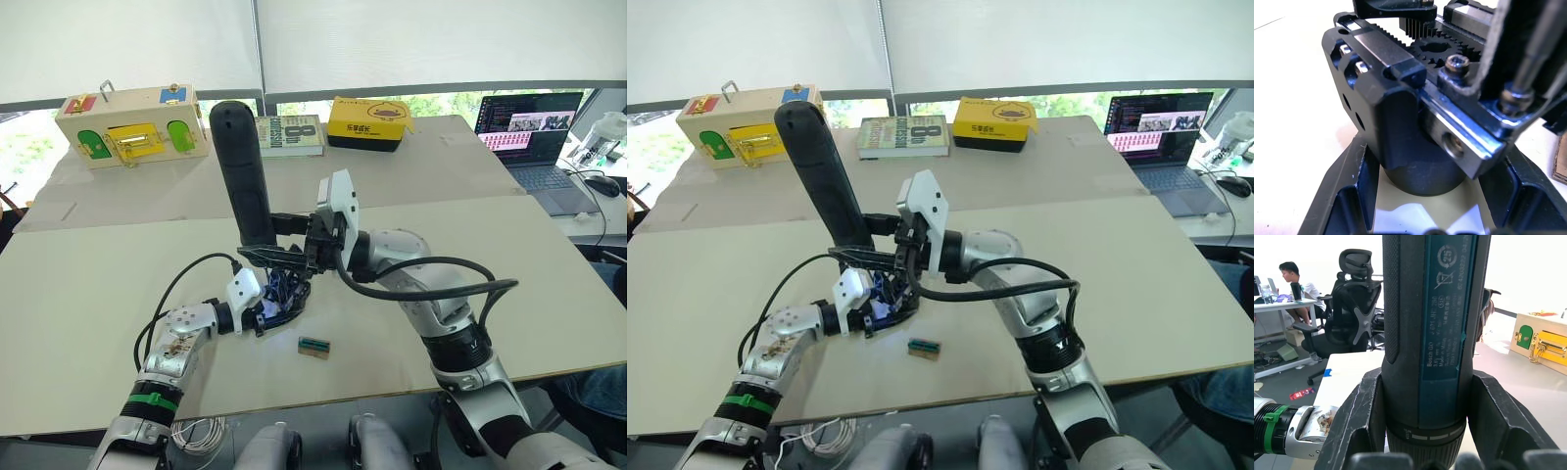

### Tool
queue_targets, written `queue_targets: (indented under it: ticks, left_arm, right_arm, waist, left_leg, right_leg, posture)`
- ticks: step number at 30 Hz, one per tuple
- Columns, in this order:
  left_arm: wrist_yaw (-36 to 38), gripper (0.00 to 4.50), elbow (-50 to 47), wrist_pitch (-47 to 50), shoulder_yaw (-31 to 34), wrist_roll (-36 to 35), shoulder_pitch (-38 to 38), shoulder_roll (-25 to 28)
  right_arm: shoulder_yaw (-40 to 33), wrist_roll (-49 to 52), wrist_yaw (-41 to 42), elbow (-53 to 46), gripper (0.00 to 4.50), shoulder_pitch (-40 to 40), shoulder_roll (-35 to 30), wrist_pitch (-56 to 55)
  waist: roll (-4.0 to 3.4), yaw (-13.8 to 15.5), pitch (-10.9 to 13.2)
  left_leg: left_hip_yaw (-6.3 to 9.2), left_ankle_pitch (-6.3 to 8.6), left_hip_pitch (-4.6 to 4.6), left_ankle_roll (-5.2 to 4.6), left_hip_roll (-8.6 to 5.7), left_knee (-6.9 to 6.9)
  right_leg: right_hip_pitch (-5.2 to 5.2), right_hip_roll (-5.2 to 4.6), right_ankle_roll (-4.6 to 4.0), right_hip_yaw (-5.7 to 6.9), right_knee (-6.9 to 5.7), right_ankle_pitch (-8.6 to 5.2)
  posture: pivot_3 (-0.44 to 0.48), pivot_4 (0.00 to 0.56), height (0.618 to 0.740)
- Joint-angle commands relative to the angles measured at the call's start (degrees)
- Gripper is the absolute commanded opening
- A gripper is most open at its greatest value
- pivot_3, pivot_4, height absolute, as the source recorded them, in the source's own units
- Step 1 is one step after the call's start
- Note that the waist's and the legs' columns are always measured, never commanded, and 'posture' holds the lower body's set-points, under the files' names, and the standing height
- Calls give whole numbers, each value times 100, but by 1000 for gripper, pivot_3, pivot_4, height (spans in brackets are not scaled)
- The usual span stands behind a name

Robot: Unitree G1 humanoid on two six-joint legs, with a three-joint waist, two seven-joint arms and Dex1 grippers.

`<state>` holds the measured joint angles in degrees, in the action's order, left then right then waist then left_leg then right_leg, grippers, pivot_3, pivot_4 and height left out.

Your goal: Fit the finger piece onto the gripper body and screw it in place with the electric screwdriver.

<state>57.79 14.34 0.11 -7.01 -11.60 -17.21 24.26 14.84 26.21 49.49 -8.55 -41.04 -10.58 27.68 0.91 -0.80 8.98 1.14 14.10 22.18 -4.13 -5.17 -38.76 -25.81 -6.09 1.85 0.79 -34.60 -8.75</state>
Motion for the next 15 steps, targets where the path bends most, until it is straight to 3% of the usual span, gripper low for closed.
queue_targets:
  ticks: [1, 8, 15]
  left_arm:
    - [78, 2282, 32, 168, -165, 64, 110, 16]
    - [-53, 2282, 188, 107, -164, 177, 35, 29]
    - [-204, 2282, 347, -27, -162, 246, 18, 5]
  right_arm:
    - [-6, -3, 74, 2, 1924, -43, -86, 96]
    - [-512, 616, 237, -503, 1924, -372, -37, -6]
    - [-567, 842, 370, -702, 1924, -436, -68, -9]
  waist:
    - [0, 0, 0]
    - [2, 20, 3]
    - [1, 28, 3]
  left_leg:
    - [0, 0, 0, 0, 0, 0]
    - [0, 1, 19, -1, -1, -1]
    - [0, 1, 23, 0, 0, -1]
  right_leg:
    - [-1, 0, 0, 0, 1, 0]
    - [-13, -2, 0, 2, 6, 1]
    - [-19, -4, -1, 3, 6, 1]
  posture:
    - [0, 150, 740]
    - [0, 150, 740]
    - [0, 150, 740]
